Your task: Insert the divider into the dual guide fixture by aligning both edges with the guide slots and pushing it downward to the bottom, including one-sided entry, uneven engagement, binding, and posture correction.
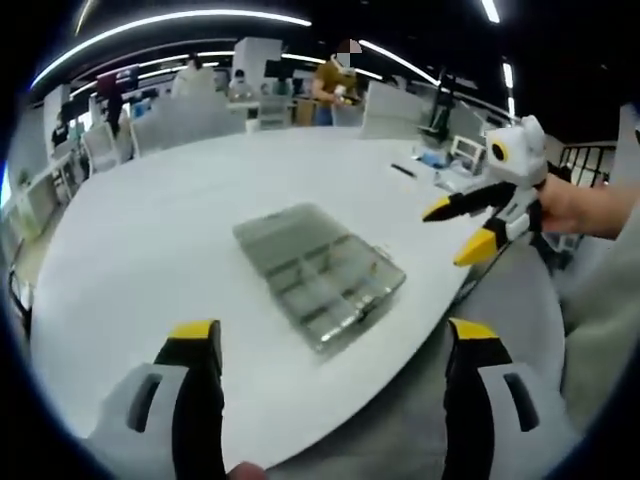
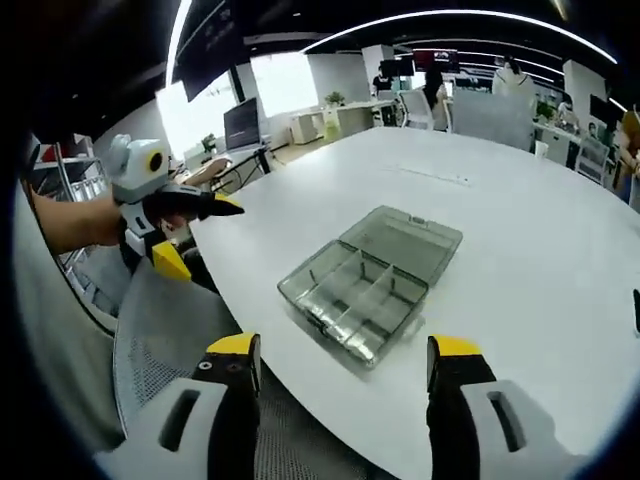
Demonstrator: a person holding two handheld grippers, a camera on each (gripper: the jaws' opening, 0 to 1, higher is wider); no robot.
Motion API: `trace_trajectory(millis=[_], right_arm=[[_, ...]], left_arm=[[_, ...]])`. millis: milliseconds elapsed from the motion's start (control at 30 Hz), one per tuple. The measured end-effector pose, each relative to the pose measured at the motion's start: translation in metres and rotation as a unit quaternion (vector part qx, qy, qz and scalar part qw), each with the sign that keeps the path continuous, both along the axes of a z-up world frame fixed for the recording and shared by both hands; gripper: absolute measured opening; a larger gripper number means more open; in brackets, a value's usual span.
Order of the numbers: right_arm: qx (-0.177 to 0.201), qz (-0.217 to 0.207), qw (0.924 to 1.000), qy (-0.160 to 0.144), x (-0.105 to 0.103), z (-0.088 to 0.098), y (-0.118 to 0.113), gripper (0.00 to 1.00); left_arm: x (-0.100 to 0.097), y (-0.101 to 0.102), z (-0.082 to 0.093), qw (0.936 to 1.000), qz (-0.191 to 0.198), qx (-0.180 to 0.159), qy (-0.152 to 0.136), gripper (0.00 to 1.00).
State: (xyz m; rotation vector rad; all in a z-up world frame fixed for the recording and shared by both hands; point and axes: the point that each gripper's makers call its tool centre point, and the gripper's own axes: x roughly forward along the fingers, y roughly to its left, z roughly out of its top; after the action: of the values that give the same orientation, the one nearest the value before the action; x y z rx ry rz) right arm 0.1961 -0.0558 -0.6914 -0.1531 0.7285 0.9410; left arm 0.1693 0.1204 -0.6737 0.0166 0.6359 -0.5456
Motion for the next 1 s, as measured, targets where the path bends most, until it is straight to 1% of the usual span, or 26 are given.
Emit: trace_trajectory(millis=[100, 200, 400, 467, 633, 800, 833, 867, 1000], right_arm=[[0.002, -0.016, 0.9999, 0.000, -0.004, 0.000, -0.006, 0.67], [0.011, -0.036, 0.9992, 0.016, -0.010, -0.001, -0.011, 0.68], [0.006, -0.064, 0.9979, 0.009, -0.015, -0.002, -0.021, 0.71], [0.013, -0.068, 0.9975, 0.014, -0.018, -0.002, -0.023, 0.71], [0.012, -0.081, 0.9965, 0.016, -0.020, -0.004, -0.028, 0.72], [0.011, -0.086, 0.9962, 0.008, -0.019, -0.003, -0.030, 0.72], [0.010, -0.088, 0.9961, 0.000, -0.018, -0.002, -0.031, 0.72], [0.010, -0.088, 0.9961, -0.001, -0.019, -0.001, -0.031, 0.72], [0.012, -0.089, 0.9960, -0.009, -0.018, 0.000, -0.030, 0.72]], left_arm=[[-0.001, 0.003, 0.001, 0.9999, 0.010, 0.003, -0.002, 0.95], [-0.003, 0.005, 0.002, 0.9998, 0.018, 0.007, -0.004, 0.95], [-0.010, 0.011, -0.001, 0.9993, 0.035, 0.013, 0.002, 0.97], [-0.012, 0.012, -0.001, 0.9991, 0.039, 0.013, 0.004, 0.97], [-0.017, 0.018, -0.002, 0.9985, 0.053, 0.015, 0.005, 0.97], [-0.025, 0.023, -0.006, 0.9974, 0.071, 0.007, 0.014, 0.97], [-0.027, 0.024, -0.007, 0.9972, 0.073, 0.006, 0.015, 0.97], [-0.029, 0.026, -0.008, 0.9968, 0.078, 0.005, 0.017, 0.98], [-0.032, 0.029, -0.008, 0.9957, 0.091, -0.001, 0.018, 0.98]])
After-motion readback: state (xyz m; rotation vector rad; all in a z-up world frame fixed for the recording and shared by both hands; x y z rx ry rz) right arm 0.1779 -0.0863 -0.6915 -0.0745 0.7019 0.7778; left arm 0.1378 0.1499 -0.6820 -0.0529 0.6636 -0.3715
